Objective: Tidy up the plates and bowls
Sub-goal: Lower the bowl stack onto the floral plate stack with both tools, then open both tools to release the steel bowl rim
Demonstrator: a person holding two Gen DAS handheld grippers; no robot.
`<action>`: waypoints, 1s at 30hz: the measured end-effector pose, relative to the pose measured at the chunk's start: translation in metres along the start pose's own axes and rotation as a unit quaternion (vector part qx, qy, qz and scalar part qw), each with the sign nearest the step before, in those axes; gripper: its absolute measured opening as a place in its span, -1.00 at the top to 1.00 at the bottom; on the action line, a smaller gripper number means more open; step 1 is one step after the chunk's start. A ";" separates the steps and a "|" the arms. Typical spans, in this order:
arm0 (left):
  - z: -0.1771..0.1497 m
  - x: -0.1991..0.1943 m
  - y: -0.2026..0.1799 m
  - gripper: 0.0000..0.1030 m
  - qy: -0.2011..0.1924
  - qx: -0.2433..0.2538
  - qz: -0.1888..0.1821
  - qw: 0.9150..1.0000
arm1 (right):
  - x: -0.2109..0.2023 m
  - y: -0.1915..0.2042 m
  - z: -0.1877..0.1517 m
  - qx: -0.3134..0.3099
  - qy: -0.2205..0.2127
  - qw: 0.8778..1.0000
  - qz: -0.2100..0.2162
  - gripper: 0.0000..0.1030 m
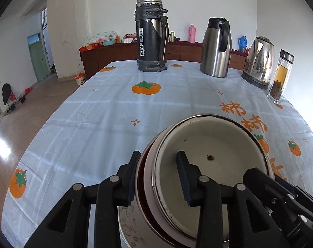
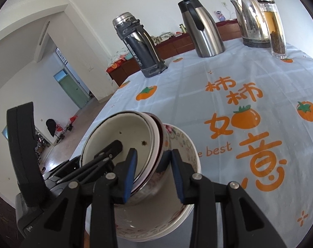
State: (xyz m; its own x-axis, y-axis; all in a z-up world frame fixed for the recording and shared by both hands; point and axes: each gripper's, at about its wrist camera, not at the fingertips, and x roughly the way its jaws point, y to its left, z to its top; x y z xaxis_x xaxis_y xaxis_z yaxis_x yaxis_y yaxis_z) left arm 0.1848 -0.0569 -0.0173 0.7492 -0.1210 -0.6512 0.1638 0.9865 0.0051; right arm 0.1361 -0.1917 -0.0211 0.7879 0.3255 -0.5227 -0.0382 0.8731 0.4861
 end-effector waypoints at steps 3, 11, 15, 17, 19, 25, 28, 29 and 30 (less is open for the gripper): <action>-0.001 0.000 0.001 0.23 -0.002 -0.003 -0.004 1.000 | 0.000 0.000 0.000 0.001 -0.004 1.000 0.003 0.30; -0.005 -0.001 0.001 0.10 -0.003 -0.008 -0.022 1.000 | -0.004 -0.002 -0.005 0.010 -0.011 1.000 0.013 0.29; -0.006 -0.006 -0.002 0.07 -0.018 -0.001 -0.015 1.000 | -0.007 -0.003 -0.007 0.012 -0.017 1.000 0.014 0.29; -0.006 -0.008 -0.002 -0.08 -0.024 -0.001 -0.010 1.000 | -0.007 -0.003 -0.007 0.012 -0.020 1.000 0.015 0.29; -0.005 -0.007 0.000 -0.12 -0.024 -0.003 -0.007 1.000 | -0.007 -0.002 -0.007 0.008 -0.022 1.000 0.013 0.26; -0.004 -0.008 0.002 -0.18 -0.027 -0.006 -0.011 1.000 | -0.011 -0.001 -0.007 0.004 -0.033 0.999 0.014 0.20; -0.004 -0.008 0.003 -0.25 -0.030 -0.008 -0.010 0.999 | -0.014 0.000 -0.008 -0.004 -0.041 0.999 0.004 0.12; -0.004 -0.009 0.003 -0.26 -0.030 -0.008 -0.012 0.999 | -0.015 0.002 -0.008 -0.009 -0.043 0.999 -0.002 0.10; -0.004 -0.009 0.003 -0.27 -0.031 -0.009 -0.013 0.999 | -0.016 0.004 -0.009 -0.016 -0.047 0.999 -0.009 0.10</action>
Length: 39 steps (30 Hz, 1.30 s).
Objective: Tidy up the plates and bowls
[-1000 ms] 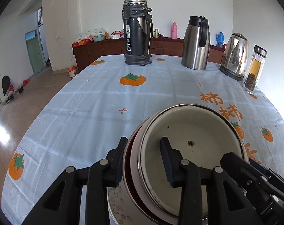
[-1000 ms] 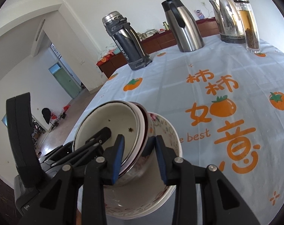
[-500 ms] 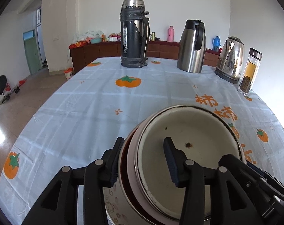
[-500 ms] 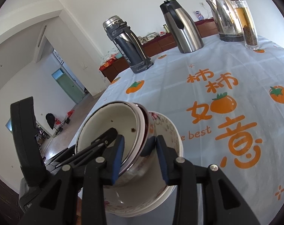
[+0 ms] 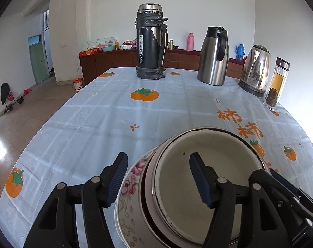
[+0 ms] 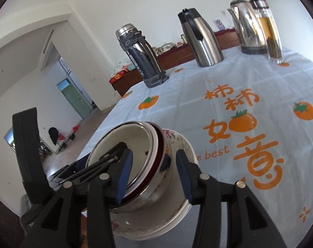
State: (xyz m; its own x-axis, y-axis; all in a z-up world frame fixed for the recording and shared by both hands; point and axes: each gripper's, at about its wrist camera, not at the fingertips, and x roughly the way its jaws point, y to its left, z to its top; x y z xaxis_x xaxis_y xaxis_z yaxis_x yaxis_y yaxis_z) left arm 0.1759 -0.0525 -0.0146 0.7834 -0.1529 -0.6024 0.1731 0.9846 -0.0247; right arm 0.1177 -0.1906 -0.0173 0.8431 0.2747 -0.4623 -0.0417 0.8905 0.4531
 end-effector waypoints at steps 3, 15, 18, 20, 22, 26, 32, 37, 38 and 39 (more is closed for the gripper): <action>-0.001 -0.002 0.001 -0.36 -0.003 -0.001 0.000 1.000 | -0.005 0.006 -0.001 -0.022 -0.017 0.999 -0.018 0.07; -0.006 -0.009 0.002 -0.58 -0.023 0.007 -0.013 1.000 | -0.019 0.003 -0.004 -0.036 -0.070 0.996 -0.039 -0.39; -0.010 -0.016 0.000 -0.62 -0.037 0.016 -0.019 0.999 | -0.029 0.008 -0.007 -0.049 -0.110 0.992 -0.041 -0.67; -0.012 -0.021 -0.004 -0.66 -0.047 0.028 -0.019 0.998 | -0.030 0.015 -0.008 -0.072 -0.123 0.988 -0.058 -0.68; -0.014 -0.025 -0.008 -0.71 -0.056 0.039 -0.013 0.998 | -0.033 0.021 -0.011 -0.089 -0.136 0.984 -0.065 -0.70; -0.018 -0.032 -0.006 -0.72 -0.070 0.038 -0.005 0.997 | -0.042 0.027 -0.014 -0.107 -0.170 0.978 -0.063 -0.83; -0.024 -0.044 0.001 -0.72 -0.079 0.025 0.013 0.996 | -0.061 0.028 -0.018 -0.097 -0.207 0.972 -0.053 -0.98; -0.031 -0.065 0.001 -0.72 -0.096 0.029 0.021 0.995 | -0.074 0.027 -0.021 -0.070 -0.204 0.974 -0.072 -0.98; -0.032 -0.072 0.001 -0.72 -0.100 0.028 0.020 0.994 | -0.078 0.027 -0.023 -0.063 -0.206 0.974 -0.072 -0.98; -0.033 -0.076 0.002 -0.72 -0.102 0.025 0.020 0.994 | -0.086 0.027 -0.025 -0.055 -0.214 0.973 -0.071 -0.98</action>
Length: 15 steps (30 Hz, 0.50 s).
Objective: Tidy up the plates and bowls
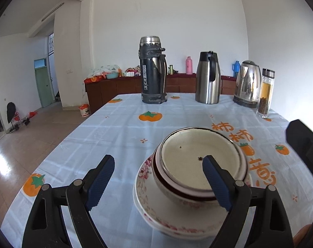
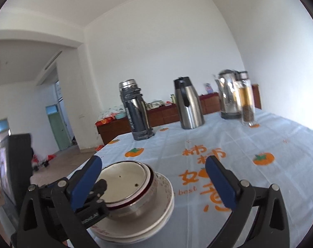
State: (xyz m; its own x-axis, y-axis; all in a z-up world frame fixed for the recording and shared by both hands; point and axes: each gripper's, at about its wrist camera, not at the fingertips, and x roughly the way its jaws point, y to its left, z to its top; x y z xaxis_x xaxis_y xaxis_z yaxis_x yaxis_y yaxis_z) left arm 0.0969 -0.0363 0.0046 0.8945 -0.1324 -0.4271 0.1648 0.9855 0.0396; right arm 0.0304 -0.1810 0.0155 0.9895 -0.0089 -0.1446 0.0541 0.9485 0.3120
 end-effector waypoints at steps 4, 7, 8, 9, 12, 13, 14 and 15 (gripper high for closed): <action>-0.001 -0.016 0.001 -0.72 -0.005 -0.004 -0.008 1.000 | -0.026 0.004 0.004 0.005 -0.023 1.000 -0.010 -0.99; -0.001 -0.030 0.001 -0.72 -0.014 0.000 -0.006 1.000 | -0.042 0.010 0.008 0.002 -0.033 0.999 -0.010 -0.99; -0.001 -0.035 0.001 -0.72 -0.018 0.001 -0.005 1.000 | -0.047 0.013 0.010 0.000 -0.037 0.999 -0.008 -0.99; 0.000 -0.038 0.001 -0.73 -0.020 0.002 -0.005 1.000 | -0.052 0.017 0.012 -0.005 -0.041 0.999 -0.009 -0.99; 0.000 -0.050 0.002 -0.73 -0.029 0.002 0.000 1.000 | -0.062 0.023 0.015 -0.010 -0.046 0.999 -0.007 -0.99; 0.001 -0.054 0.003 -0.73 -0.031 -0.002 -0.001 1.000 | -0.066 0.025 0.016 -0.010 -0.048 0.999 -0.007 -0.99; 0.001 -0.056 0.005 -0.73 -0.032 -0.005 -0.003 0.999 | -0.067 0.025 0.016 -0.010 -0.049 0.999 -0.008 -0.99; 0.001 -0.059 0.005 -0.73 -0.032 -0.007 -0.004 0.999 | -0.071 0.027 0.016 -0.010 -0.051 0.999 -0.008 -0.99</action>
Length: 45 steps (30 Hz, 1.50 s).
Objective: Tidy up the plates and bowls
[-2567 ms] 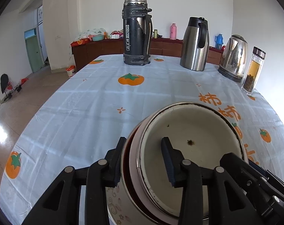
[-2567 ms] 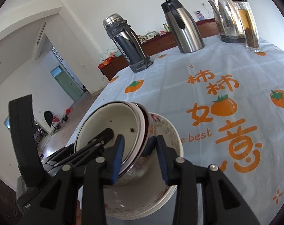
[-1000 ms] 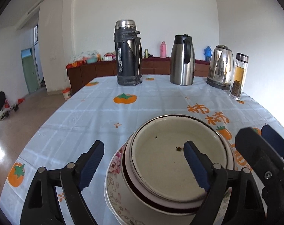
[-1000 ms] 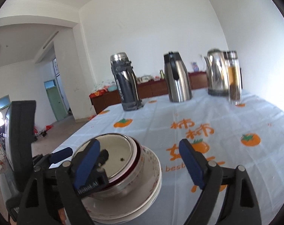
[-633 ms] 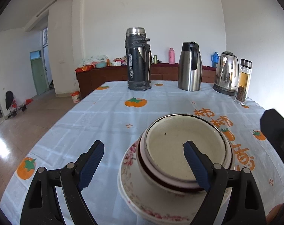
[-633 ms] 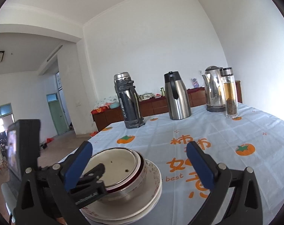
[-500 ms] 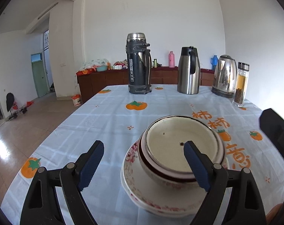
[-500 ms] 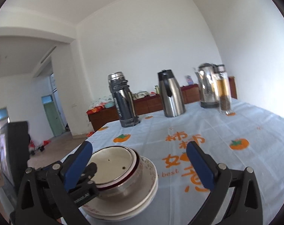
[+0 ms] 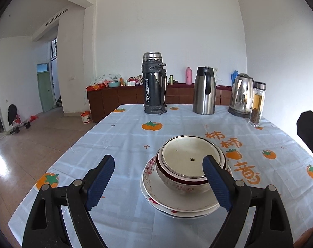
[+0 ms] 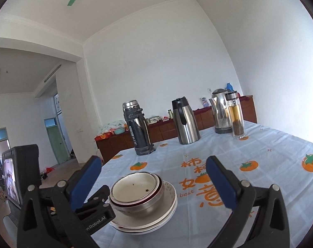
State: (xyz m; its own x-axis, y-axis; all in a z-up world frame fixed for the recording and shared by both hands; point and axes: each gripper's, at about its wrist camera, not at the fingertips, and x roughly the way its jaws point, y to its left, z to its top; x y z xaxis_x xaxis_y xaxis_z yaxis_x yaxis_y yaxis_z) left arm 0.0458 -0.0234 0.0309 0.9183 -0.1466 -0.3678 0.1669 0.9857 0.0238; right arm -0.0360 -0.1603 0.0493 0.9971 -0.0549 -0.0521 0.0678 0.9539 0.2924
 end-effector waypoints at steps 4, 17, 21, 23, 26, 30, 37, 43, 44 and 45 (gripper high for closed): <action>0.002 -0.008 0.001 -0.73 -0.008 -0.001 0.001 1.000 | -0.007 0.000 0.002 0.001 -0.008 1.000 -0.003 -1.00; 0.001 -0.017 0.002 -0.73 -0.011 0.000 0.004 1.000 | -0.014 -0.004 0.005 0.009 -0.012 1.000 -0.004 -1.00; 0.002 -0.019 0.003 -0.74 -0.020 0.006 0.016 1.000 | -0.015 -0.004 0.005 0.009 -0.010 1.000 -0.006 -1.00; 0.002 -0.020 0.004 -0.74 -0.023 0.007 0.019 1.000 | -0.016 -0.004 0.005 0.009 -0.010 1.000 -0.007 -1.00; 0.003 -0.021 0.006 -0.74 -0.024 0.004 0.019 1.000 | -0.018 -0.005 0.006 0.010 -0.014 1.000 -0.010 -1.00; 0.004 -0.023 0.008 -0.74 -0.024 0.000 0.020 1.000 | -0.021 -0.005 0.008 0.010 -0.019 1.000 -0.012 -1.00; 0.004 -0.024 0.008 -0.74 -0.019 0.000 0.019 1.000 | -0.022 -0.003 0.008 0.009 -0.019 1.000 -0.018 -1.00; 0.005 -0.025 0.009 -0.74 -0.018 -0.001 0.022 1.000 | -0.023 -0.004 0.008 0.008 -0.020 0.999 -0.023 -1.00; 0.005 -0.025 0.009 -0.74 -0.018 -0.001 0.022 1.000 | -0.023 -0.004 0.008 0.008 -0.020 0.999 -0.024 -1.00; 0.005 -0.025 0.008 -0.74 -0.017 0.000 0.022 1.000 | -0.024 -0.004 0.008 0.008 -0.020 0.999 -0.024 -1.00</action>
State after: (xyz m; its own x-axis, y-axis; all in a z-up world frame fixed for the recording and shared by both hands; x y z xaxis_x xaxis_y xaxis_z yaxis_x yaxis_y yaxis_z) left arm 0.0262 -0.0118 0.0448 0.9367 -0.1050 -0.3340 0.1253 0.9913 0.0398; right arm -0.0596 -0.1651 0.0569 0.9933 -0.1124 -0.0277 0.1155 0.9450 0.3060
